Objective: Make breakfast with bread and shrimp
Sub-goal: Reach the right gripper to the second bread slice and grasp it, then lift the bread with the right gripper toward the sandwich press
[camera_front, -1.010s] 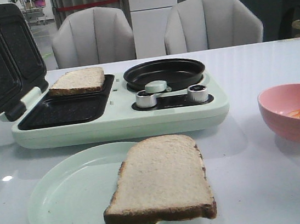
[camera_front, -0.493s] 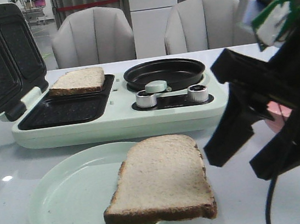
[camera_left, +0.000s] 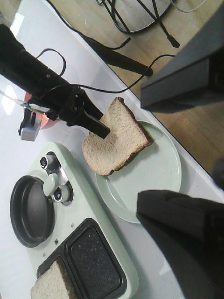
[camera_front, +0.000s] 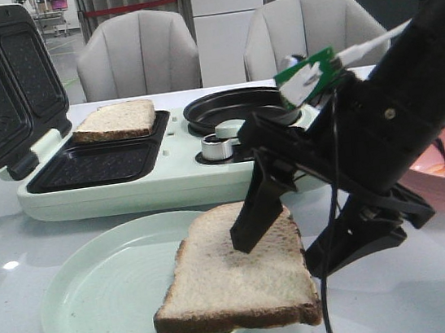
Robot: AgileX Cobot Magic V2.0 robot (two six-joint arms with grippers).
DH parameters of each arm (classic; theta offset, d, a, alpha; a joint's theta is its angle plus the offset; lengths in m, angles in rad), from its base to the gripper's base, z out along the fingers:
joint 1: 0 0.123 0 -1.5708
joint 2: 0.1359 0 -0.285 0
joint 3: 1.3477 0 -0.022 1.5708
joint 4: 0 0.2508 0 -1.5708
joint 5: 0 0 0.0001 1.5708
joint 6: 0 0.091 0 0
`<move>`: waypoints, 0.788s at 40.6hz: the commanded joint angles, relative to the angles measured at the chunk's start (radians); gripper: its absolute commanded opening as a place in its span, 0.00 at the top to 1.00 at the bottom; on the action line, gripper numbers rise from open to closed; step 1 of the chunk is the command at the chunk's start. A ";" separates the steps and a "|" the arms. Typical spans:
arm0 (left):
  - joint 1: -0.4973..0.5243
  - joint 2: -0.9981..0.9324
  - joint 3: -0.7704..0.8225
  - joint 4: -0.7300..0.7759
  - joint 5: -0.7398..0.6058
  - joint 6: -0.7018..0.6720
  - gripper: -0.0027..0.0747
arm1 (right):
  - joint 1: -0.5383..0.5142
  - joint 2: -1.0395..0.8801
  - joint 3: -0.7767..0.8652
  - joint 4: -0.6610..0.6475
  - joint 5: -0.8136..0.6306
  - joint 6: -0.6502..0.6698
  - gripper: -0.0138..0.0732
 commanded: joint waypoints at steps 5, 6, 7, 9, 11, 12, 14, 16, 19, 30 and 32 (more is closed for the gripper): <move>-0.005 0.009 -0.026 -0.002 -0.087 -0.001 0.40 | 0.001 -0.002 -0.049 0.042 0.068 -0.050 0.24; -0.005 0.009 -0.026 -0.002 -0.087 -0.001 0.40 | 0.001 -0.002 -0.049 0.044 0.070 -0.052 0.26; -0.005 0.009 -0.026 -0.002 -0.087 -0.001 0.40 | 0.001 -0.002 -0.049 0.044 0.071 -0.052 0.31; -0.005 0.009 -0.026 -0.002 -0.087 -0.001 0.40 | 0.000 -0.002 -0.049 0.044 0.071 -0.052 0.40; -0.005 0.009 -0.026 -0.002 -0.087 -0.001 0.40 | -0.001 -0.004 -0.049 0.043 0.071 -0.052 0.50; -0.005 0.009 -0.026 -0.002 -0.087 -0.001 0.40 | -0.001 -0.006 -0.049 0.043 0.071 -0.052 0.54; -0.005 0.009 -0.026 -0.002 -0.087 -0.001 0.40 | -0.001 -0.014 -0.049 0.043 0.074 -0.052 0.60; -0.005 0.009 -0.026 -0.002 -0.087 -0.001 0.40 | -0.001 -0.028 -0.049 0.038 0.078 -0.052 0.66; -0.005 0.009 -0.026 -0.002 -0.087 -0.001 0.40 | -0.001 -0.063 -0.049 0.024 0.090 -0.052 0.71; -0.005 0.009 -0.026 -0.002 -0.087 -0.001 0.40 | -0.001 -0.279 -0.117 0.039 0.138 -0.052 0.77; -0.005 0.009 -0.026 -0.002 -0.087 -0.001 0.40 | -0.001 -0.299 -0.165 0.058 0.147 -0.052 0.77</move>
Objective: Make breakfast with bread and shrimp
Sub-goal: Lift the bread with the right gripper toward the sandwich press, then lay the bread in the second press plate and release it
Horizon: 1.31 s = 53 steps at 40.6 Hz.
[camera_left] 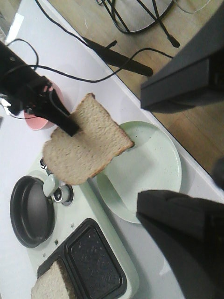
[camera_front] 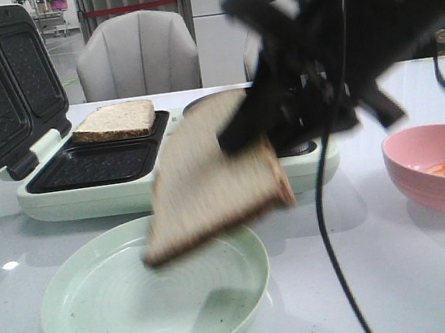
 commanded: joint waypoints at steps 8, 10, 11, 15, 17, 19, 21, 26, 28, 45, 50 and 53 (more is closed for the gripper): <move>-0.005 0.009 -0.026 -0.002 -0.087 -0.001 0.40 | 0.042 -0.026 -0.303 0.085 0.016 -0.012 0.77; -0.005 0.009 -0.026 -0.002 -0.087 -0.001 0.40 | 0.057 0.012 -0.363 0.085 0.013 -0.012 0.77; -0.005 0.009 -0.026 -0.002 -0.087 -0.001 0.40 | 0.063 0.031 -0.397 0.085 0.010 -0.012 0.77; -0.005 0.009 -0.026 -0.002 -0.087 -0.001 0.40 | 0.079 0.135 -0.520 0.085 0.012 -0.012 0.77; -0.005 0.009 -0.026 -0.002 -0.087 -0.001 0.40 | 0.084 0.186 -0.577 0.085 0.012 -0.012 0.77; -0.005 0.009 -0.026 -0.002 -0.087 -0.001 0.40 | 0.088 0.237 -0.632 0.088 0.012 -0.012 0.77; -0.005 0.009 -0.026 -0.002 -0.087 -0.001 0.40 | 0.090 0.288 -0.689 0.097 0.014 -0.012 0.77; -0.005 0.009 -0.026 -0.002 -0.087 -0.001 0.40 | 0.096 0.404 -0.793 0.110 0.018 -0.011 0.77; -0.005 0.009 -0.026 -0.002 -0.087 -0.001 0.40 | 0.098 0.446 -0.824 0.113 0.014 -0.011 0.77; -0.005 0.009 -0.026 -0.012 -0.087 -0.001 0.40 | 0.098 0.664 -0.930 0.128 -0.083 -0.011 0.62; -0.005 0.009 -0.026 -0.021 -0.087 -0.001 0.40 | 0.102 0.681 -0.930 0.127 -0.076 -0.011 0.41; -0.005 0.009 -0.026 -0.021 -0.087 -0.001 0.40 | 0.103 0.683 -0.930 0.121 -0.077 -0.010 0.36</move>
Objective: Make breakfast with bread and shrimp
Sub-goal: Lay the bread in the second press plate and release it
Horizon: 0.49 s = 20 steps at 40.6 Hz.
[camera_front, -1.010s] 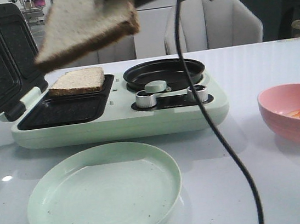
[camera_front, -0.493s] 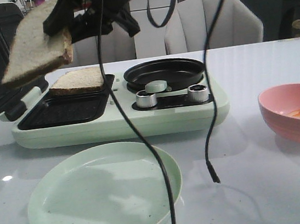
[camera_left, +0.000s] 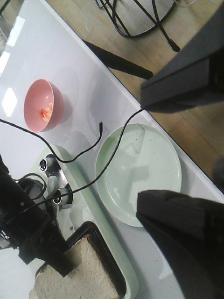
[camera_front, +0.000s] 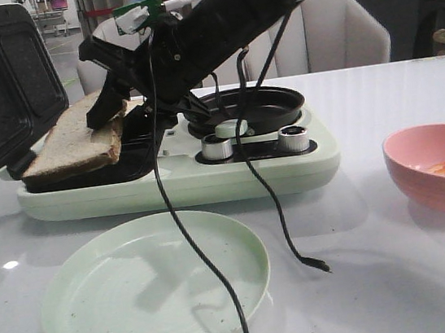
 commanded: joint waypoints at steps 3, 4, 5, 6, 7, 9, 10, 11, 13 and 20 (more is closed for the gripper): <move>-0.005 0.009 -0.026 -0.007 -0.087 -0.001 0.40 | 0.003 -0.065 -0.037 0.048 -0.001 -0.008 0.37; -0.005 0.009 -0.026 -0.009 -0.085 -0.001 0.40 | 0.003 -0.065 -0.037 0.048 -0.001 -0.006 0.37; -0.005 0.009 -0.026 -0.009 -0.085 -0.001 0.40 | 0.003 -0.065 -0.037 0.047 0.000 -0.006 0.37; -0.005 0.009 -0.026 -0.009 -0.085 -0.001 0.40 | 0.003 -0.065 -0.037 0.047 0.001 -0.005 0.37; -0.005 0.009 -0.026 -0.009 -0.085 -0.001 0.40 | 0.003 -0.065 -0.037 0.047 0.000 -0.001 0.37; -0.005 0.009 -0.026 -0.009 -0.085 -0.001 0.40 | 0.003 -0.065 -0.037 0.046 0.002 0.009 0.37; -0.005 0.009 -0.026 -0.009 -0.085 -0.001 0.40 | 0.003 -0.066 -0.037 0.046 0.003 0.010 0.37; -0.005 0.009 -0.026 -0.009 -0.085 -0.001 0.40 | 0.003 -0.067 -0.037 0.046 0.006 0.011 0.37; -0.005 0.009 -0.026 -0.009 -0.085 -0.001 0.40 | 0.003 -0.069 -0.037 0.042 0.007 0.023 0.37; -0.005 0.009 -0.026 -0.011 -0.076 -0.001 0.40 | 0.003 -0.071 -0.037 -0.029 0.010 0.121 0.36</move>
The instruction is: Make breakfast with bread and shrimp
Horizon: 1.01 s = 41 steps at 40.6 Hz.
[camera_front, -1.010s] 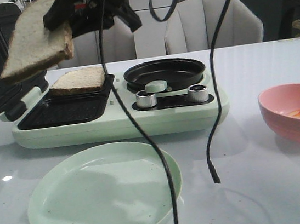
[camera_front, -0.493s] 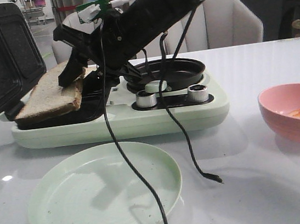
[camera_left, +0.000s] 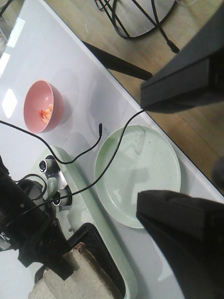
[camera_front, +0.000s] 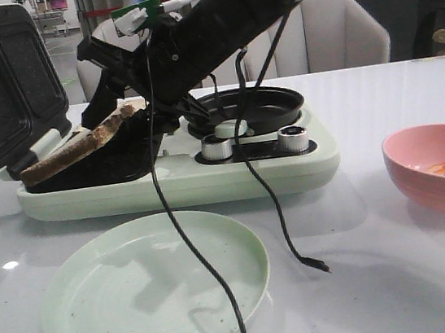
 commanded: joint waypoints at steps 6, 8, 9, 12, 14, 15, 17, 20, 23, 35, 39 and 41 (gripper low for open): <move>-0.005 0.009 -0.026 -0.007 -0.055 -0.001 0.40 | 0.001 -0.073 -0.035 -0.014 0.044 0.055 0.27; -0.005 0.009 -0.026 -0.007 -0.049 -0.001 0.40 | 0.001 -0.075 -0.035 -0.014 0.051 0.055 0.25; -0.005 0.009 -0.026 -0.009 -0.049 -0.001 0.40 | 0.001 -0.076 -0.035 -0.016 0.052 0.055 0.26; -0.005 0.009 -0.026 -0.009 -0.049 -0.001 0.40 | 0.001 -0.092 -0.035 -0.038 0.039 0.055 0.26; -0.005 0.009 -0.026 -0.013 -0.049 -0.001 0.40 | 0.001 -0.108 -0.035 -0.073 0.024 0.061 0.26; -0.005 0.009 -0.026 -0.013 -0.049 -0.001 0.40 | 0.001 -0.115 -0.035 -0.093 0.016 0.068 0.26; -0.005 0.009 -0.026 -0.013 -0.046 -0.001 0.40 | 0.001 -0.135 -0.035 -0.152 0.005 0.093 0.26; -0.005 0.009 -0.026 -0.013 -0.044 -0.001 0.40 | 0.000 -0.169 -0.035 -0.276 -0.007 0.165 0.26; -0.005 0.009 -0.026 -0.013 -0.040 -0.001 0.40 | -0.005 -0.211 -0.035 -0.439 0.000 0.257 0.26; -0.005 0.009 -0.026 -0.013 -0.006 -0.001 0.40 | -0.005 -0.444 -0.035 -0.923 0.177 0.428 0.26; -0.005 0.009 -0.026 -0.013 -0.006 -0.001 0.40 | -0.004 -0.532 -0.020 -0.976 0.261 0.445 0.26; -0.005 0.009 -0.026 -0.013 -0.006 -0.001 0.40 | -0.001 -0.582 0.005 -1.003 0.284 0.446 0.26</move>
